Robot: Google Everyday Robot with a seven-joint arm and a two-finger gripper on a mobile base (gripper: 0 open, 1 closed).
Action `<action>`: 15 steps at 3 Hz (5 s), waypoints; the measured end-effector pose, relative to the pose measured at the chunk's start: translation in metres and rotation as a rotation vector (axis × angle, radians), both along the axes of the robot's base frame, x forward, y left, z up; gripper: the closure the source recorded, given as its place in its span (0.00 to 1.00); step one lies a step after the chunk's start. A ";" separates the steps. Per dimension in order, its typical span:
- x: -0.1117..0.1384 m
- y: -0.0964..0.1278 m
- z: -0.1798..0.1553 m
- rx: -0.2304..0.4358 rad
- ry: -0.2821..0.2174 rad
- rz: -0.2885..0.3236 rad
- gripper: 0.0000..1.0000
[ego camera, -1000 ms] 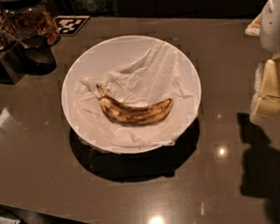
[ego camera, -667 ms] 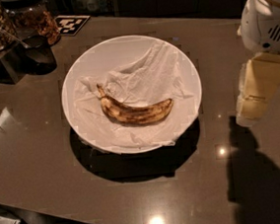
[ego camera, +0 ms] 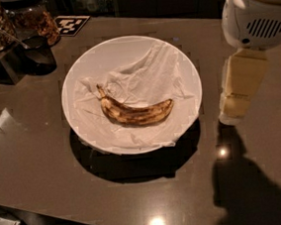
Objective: Pick banana from white bowl
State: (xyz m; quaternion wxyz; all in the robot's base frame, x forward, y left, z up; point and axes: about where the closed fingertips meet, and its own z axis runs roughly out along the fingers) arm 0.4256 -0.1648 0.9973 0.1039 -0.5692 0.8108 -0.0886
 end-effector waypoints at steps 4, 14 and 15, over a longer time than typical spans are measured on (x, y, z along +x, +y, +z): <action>0.010 0.084 -0.042 -0.098 0.052 0.192 0.00; 0.087 0.144 -0.154 0.039 0.385 0.346 0.56; 0.087 0.144 -0.154 0.039 0.385 0.346 0.78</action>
Offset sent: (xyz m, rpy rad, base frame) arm -0.0021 0.0752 -0.0654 -0.1474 0.1963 0.1899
